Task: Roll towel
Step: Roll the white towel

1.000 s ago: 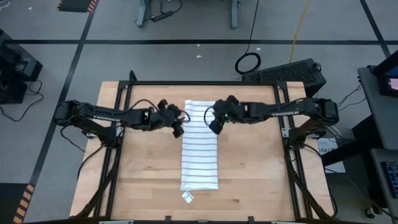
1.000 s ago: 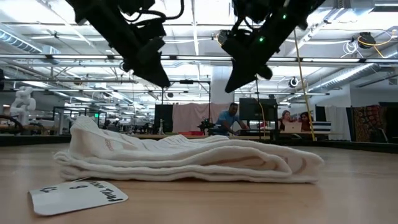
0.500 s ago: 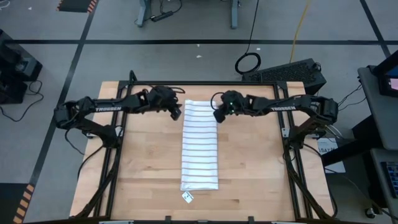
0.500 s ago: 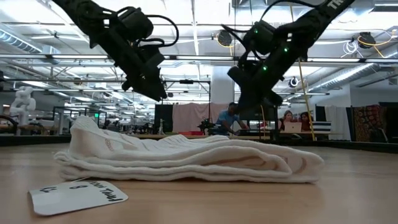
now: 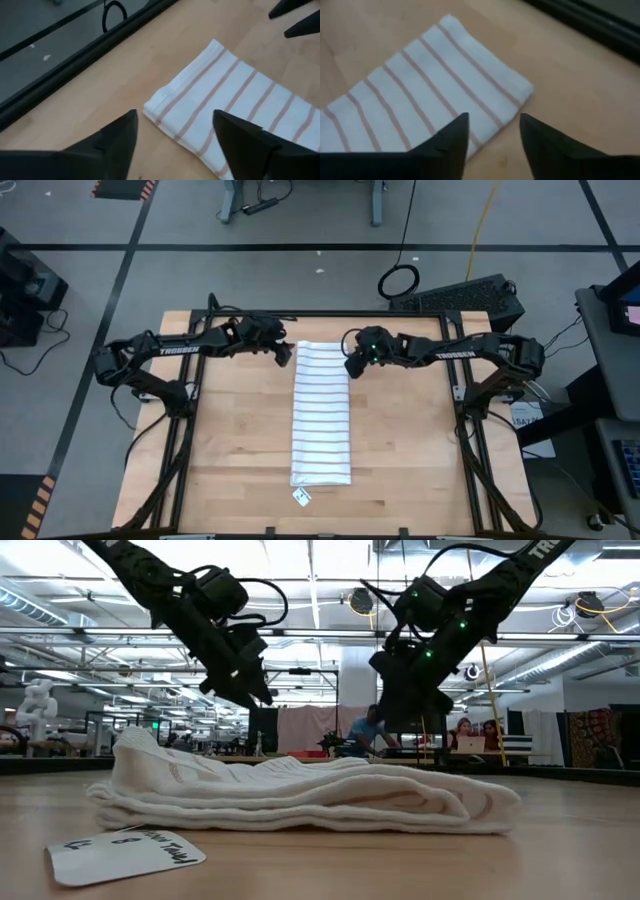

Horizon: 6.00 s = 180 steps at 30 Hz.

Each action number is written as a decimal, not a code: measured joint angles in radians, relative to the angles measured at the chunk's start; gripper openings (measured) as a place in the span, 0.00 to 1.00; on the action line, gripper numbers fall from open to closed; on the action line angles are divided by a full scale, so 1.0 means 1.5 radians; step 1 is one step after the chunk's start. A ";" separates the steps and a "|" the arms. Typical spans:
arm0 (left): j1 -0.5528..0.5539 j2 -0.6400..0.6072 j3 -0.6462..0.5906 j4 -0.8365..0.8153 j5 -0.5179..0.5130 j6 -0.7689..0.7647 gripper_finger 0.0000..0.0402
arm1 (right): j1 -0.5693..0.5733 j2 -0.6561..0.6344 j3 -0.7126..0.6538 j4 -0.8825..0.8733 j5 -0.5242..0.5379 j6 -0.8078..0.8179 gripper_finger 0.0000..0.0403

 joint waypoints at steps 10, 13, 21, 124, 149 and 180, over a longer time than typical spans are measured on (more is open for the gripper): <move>0.020 0.038 0.000 0.042 0.015 -0.008 0.82 | -0.028 0.014 0.000 0.067 -0.002 -0.028 0.72; 0.016 0.055 0.000 0.101 0.016 -0.015 0.82 | -0.040 0.032 0.000 0.055 -0.035 -0.012 0.73; -0.015 0.069 0.001 0.103 -0.015 0.000 0.82 | -0.072 0.099 0.013 0.080 -0.126 0.035 0.69; 0.024 0.199 0.034 0.060 0.106 -0.122 0.82 | -0.091 0.211 0.160 -0.038 -0.054 0.070 0.68; -0.194 0.066 0.026 -0.129 0.094 0.034 0.82 | 0.094 0.136 0.160 -0.217 -0.001 -0.087 0.68; -0.668 0.132 0.024 -0.141 -0.081 0.182 0.82 | 0.515 0.178 0.160 -0.188 -0.014 -0.191 0.68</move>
